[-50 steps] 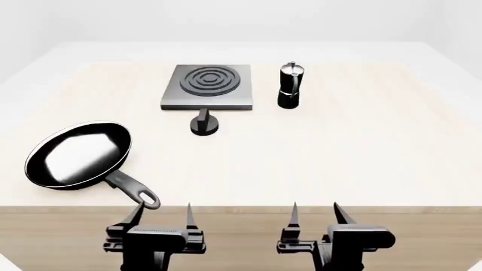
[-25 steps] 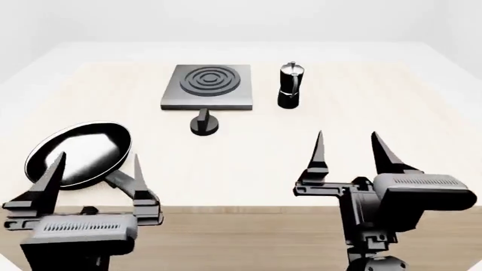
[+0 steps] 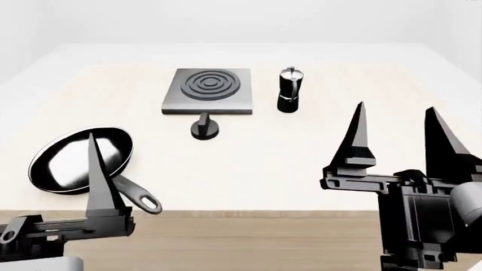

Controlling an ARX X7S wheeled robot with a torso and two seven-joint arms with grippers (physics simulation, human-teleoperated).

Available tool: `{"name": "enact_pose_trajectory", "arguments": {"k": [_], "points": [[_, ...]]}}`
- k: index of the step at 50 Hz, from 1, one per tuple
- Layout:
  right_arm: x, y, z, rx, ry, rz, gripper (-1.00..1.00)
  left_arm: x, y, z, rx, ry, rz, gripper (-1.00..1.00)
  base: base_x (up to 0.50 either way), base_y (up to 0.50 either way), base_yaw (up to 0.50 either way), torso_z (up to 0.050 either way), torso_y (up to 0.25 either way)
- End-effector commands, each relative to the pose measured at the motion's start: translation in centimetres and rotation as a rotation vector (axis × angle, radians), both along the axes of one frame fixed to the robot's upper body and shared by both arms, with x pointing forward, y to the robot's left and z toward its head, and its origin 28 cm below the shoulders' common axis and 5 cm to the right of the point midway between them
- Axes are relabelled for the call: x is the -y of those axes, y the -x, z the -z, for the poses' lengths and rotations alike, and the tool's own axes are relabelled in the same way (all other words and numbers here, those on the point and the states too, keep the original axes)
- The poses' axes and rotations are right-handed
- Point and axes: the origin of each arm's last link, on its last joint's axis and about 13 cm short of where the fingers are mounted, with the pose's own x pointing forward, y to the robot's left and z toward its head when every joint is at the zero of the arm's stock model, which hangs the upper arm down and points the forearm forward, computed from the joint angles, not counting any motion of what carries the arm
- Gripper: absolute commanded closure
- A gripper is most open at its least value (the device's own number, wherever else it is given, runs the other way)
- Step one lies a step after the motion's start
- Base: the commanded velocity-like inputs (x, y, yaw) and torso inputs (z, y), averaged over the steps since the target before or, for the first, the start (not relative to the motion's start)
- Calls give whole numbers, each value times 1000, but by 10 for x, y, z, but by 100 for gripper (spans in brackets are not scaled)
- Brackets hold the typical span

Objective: Turn on the stove and put the moka pot on it.

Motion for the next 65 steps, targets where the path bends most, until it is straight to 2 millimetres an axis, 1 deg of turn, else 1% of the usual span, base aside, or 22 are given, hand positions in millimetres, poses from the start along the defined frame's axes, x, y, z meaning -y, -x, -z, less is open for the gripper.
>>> {"name": "enact_pose_trajectory", "arguments": {"k": [1, 7, 18, 28, 36, 39, 46, 58, 65], "points": [[-1, 7, -2, 9, -5, 0, -100, 3, 6, -4, 26, 11, 43, -100, 0, 0, 0, 50, 23], [-1, 8, -4, 14, -8, -3, -100, 3, 6, -5, 29, 12, 50, -100, 0, 0, 0, 50, 23], [-2, 7, -3, 22, -11, -11, -100, 4, 5, -4, 28, 10, 47, -100, 0, 0, 0, 50, 23], [-1, 7, -2, 18, -34, -5, -100, 5, 5, 1, 22, 46, 51, -100, 0, 0, 0, 50, 21], [-3, 5, 2, 7, -11, -10, -100, 4, 5, 2, 31, 43, 47, -100, 0, 54, 0, 2, 0], [-3, 6, -2, 8, -8, -11, -100, 5, 5, 4, 33, 46, 50, -100, 0, 176, 0, 0, 0], [-4, 5, 3, 1, -8, -11, -100, 6, 2, 5, 23, 59, 61, -100, 0, 218, 0, 0, 0], [-4, 7, 2, 1, -5, -21, -100, 7, 2, 6, 25, 73, 65, -100, 0, 252, 0, 0, 0], [-5, 5, 3, -8, 2, -28, -100, 8, 0, 8, 12, 71, 67, -100, 0, 253, 0, 0, 0]]}}
